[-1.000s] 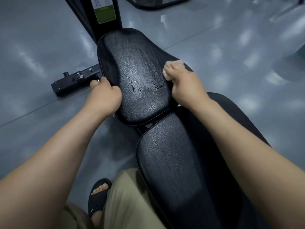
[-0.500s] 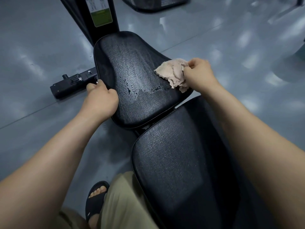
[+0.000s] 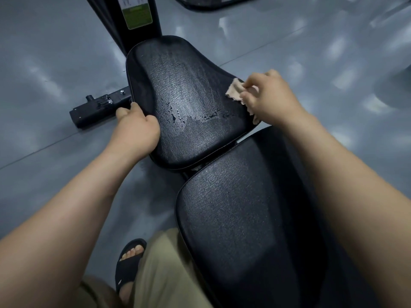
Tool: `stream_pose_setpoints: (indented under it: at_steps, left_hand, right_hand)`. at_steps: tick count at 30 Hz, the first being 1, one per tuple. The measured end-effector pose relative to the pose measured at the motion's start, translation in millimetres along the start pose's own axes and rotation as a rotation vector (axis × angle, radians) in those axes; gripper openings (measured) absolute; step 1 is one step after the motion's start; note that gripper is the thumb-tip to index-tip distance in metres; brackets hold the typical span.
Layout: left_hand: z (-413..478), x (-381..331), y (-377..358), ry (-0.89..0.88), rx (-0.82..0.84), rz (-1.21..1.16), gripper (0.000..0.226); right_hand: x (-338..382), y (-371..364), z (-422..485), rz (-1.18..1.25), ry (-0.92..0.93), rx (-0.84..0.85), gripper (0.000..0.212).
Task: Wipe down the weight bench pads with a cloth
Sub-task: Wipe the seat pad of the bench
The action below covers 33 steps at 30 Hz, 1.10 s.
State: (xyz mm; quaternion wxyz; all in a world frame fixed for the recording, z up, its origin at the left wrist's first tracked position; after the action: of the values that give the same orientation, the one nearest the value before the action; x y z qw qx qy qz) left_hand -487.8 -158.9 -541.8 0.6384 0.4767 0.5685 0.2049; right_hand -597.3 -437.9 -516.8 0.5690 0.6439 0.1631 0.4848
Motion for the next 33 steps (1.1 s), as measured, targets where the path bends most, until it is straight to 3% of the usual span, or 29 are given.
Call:
stream_pose_setpoints:
  at_steps: [7, 15, 21, 25, 33]
  left_hand:
    - [-1, 0, -1, 0.002, -0.015, 0.015, 0.055]
    - [-4, -1, -2, 0.008, -0.035, 0.023, 0.05]
    - [-4, 3, -1, 0.002, 0.035, -0.034, 0.06]
    - [-7, 5, 1, -0.002, 0.042, -0.066, 0.061]
    - [-1, 9, 1, -0.028, 0.04, -0.066, 0.052]
  right_hand:
    - [1, 0, -22, -0.141, -0.009, -0.072, 0.025]
    - [76, -21, -58, -0.035, 0.263, -0.091, 0.027]
    - [5, 1, -36, -0.091, -0.05, -0.166, 0.027]
    - [14, 1, -46, -0.135, -0.125, -0.191, 0.028]
    - [104, -28, -86, -0.055, 0.267, -0.063, 0.023]
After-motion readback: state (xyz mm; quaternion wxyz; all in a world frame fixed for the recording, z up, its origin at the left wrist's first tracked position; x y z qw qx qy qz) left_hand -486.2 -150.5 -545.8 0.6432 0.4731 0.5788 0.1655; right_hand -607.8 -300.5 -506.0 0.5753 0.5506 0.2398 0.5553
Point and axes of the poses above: each hand's wrist, its own z-axis towards the middle knuckle, its own y-axis out of the back of the hand, x = y × z, the point moved 8 cm from there along z, towards the middle knuckle, and after that the axes turned 6 degrees about -y, right-handed, at the moved point
